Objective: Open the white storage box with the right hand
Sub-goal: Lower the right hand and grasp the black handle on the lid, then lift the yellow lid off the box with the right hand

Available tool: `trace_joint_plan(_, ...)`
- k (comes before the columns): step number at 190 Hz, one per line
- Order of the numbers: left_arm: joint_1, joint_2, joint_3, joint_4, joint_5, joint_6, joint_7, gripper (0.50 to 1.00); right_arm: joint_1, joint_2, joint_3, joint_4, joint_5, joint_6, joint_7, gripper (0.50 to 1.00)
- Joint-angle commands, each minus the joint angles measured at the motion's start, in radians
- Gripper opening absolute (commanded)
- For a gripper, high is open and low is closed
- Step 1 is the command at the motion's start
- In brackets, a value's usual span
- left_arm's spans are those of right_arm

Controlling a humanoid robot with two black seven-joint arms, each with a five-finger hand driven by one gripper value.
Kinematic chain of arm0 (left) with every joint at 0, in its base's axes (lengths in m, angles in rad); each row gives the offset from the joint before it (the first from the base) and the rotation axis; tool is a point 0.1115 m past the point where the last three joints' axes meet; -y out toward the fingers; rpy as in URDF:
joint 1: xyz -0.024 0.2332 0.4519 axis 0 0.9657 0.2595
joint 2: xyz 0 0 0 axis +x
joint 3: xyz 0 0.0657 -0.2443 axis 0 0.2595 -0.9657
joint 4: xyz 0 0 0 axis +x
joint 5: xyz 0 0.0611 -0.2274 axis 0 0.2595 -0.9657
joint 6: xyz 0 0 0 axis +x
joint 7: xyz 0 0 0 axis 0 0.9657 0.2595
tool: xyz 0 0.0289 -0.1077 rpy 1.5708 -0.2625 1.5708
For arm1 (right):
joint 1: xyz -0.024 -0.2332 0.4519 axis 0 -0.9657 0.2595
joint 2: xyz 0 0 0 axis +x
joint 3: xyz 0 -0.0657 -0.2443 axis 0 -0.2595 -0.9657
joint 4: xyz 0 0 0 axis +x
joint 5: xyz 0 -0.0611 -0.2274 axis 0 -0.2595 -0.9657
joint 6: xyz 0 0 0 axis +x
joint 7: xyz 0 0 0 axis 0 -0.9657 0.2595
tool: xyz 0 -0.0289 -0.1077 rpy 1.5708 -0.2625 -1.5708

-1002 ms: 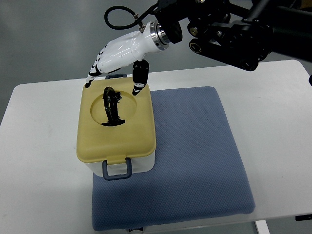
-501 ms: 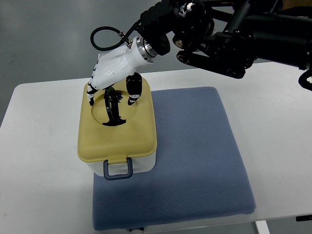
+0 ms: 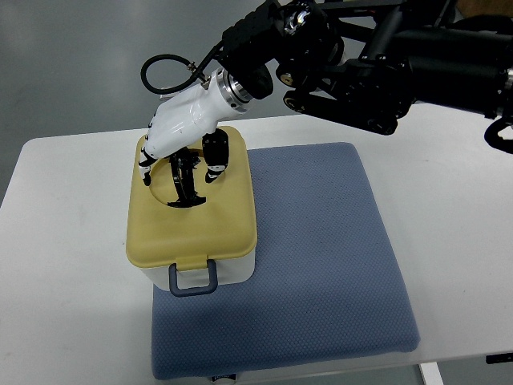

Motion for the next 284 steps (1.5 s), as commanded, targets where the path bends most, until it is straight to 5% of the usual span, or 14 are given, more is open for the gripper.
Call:
trace_joint_plan(1,0.0,0.0,0.0,0.0,0.0,0.0,0.0,1.0,-0.006,0.002,-0.001,-0.003,-0.002,-0.002,0.0,0.764)
trace_joint_plan(107,0.0,0.0,0.0,0.0,0.0,0.0,0.0,1.0,-0.011,0.002,-0.001,-0.007,-0.002,-0.005,0.0,0.611)
trace_joint_plan(148,0.0,0.0,0.0,0.0,0.0,0.0,0.001,1.0,-0.014,0.003,-0.001,-0.006,-0.002,-0.002,0.0,0.5)
trace_joint_plan(284,0.0,0.0,0.0,0.0,0.0,0.0,0.0,1.0,0.003,-0.009,0.012,-0.007,0.009,0.001,0.0,0.5)
